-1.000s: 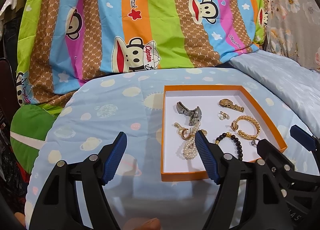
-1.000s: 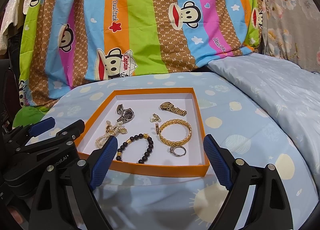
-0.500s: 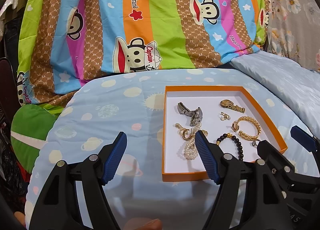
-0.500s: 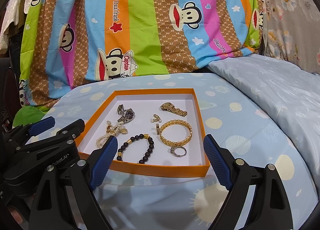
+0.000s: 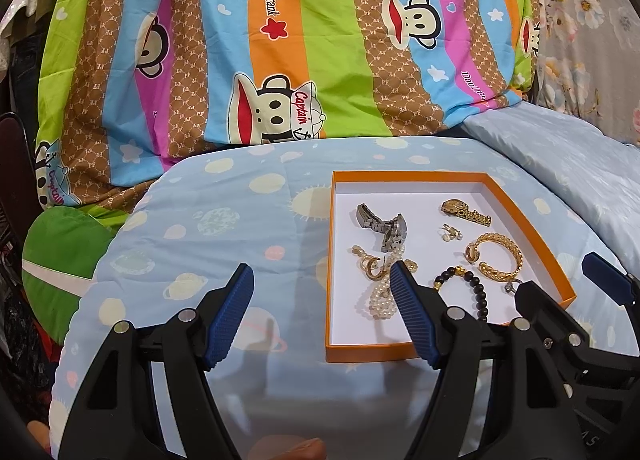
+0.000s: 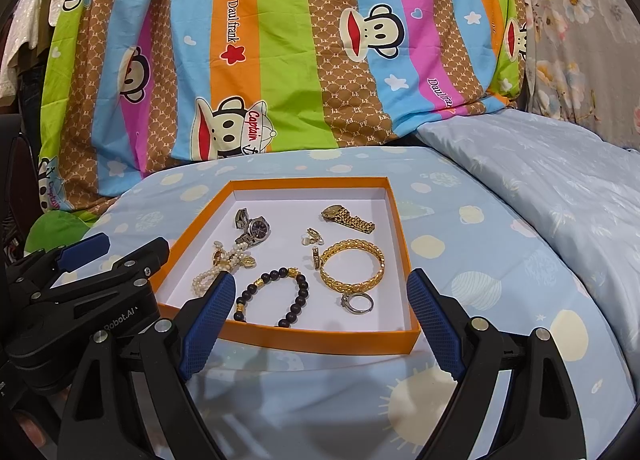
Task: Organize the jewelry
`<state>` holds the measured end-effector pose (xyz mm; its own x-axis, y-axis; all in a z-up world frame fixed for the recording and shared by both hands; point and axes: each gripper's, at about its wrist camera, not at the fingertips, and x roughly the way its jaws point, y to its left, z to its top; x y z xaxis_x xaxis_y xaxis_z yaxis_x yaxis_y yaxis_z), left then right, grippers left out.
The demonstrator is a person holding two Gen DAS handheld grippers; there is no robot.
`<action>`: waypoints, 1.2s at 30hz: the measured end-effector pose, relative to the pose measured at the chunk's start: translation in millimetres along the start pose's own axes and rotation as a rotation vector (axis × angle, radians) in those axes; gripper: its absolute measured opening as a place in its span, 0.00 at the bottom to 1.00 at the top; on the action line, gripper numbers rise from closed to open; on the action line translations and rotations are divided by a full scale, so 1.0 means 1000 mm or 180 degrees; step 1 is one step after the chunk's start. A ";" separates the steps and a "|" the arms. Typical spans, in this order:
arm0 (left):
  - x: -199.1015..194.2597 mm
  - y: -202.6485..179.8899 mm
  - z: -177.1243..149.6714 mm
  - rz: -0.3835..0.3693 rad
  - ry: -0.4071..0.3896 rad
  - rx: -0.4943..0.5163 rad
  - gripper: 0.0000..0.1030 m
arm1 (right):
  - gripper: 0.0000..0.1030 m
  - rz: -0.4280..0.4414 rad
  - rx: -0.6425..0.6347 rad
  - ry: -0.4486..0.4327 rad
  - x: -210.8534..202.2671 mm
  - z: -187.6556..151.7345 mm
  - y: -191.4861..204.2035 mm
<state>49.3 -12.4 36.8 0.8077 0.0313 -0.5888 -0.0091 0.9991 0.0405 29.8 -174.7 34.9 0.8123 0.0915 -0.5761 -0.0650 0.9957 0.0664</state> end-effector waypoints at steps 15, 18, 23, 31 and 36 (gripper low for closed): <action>-0.001 -0.002 -0.002 0.0081 -0.0042 0.0000 0.66 | 0.83 -0.0003 -0.0005 -0.0002 0.000 0.000 0.001; 0.000 -0.002 -0.001 0.0077 -0.0038 -0.0001 0.66 | 0.83 -0.0009 -0.0010 0.0002 -0.001 0.001 0.001; 0.000 -0.003 -0.003 0.0061 -0.0013 -0.0023 0.66 | 0.83 -0.0007 -0.0012 -0.0001 -0.001 0.001 0.001; -0.001 -0.005 -0.005 0.0126 -0.0053 0.0020 0.66 | 0.83 -0.0006 -0.0017 -0.0003 -0.001 0.001 0.002; -0.001 -0.005 -0.004 0.0117 -0.0034 0.0013 0.66 | 0.83 -0.0008 -0.0018 -0.0005 -0.001 0.001 0.002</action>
<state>46.2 -17.0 33.4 0.8131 0.0677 -0.5781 -0.0365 0.9972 0.0654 29.2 -173.1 36.6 0.8133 0.0889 -0.5750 -0.0663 0.9960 0.0603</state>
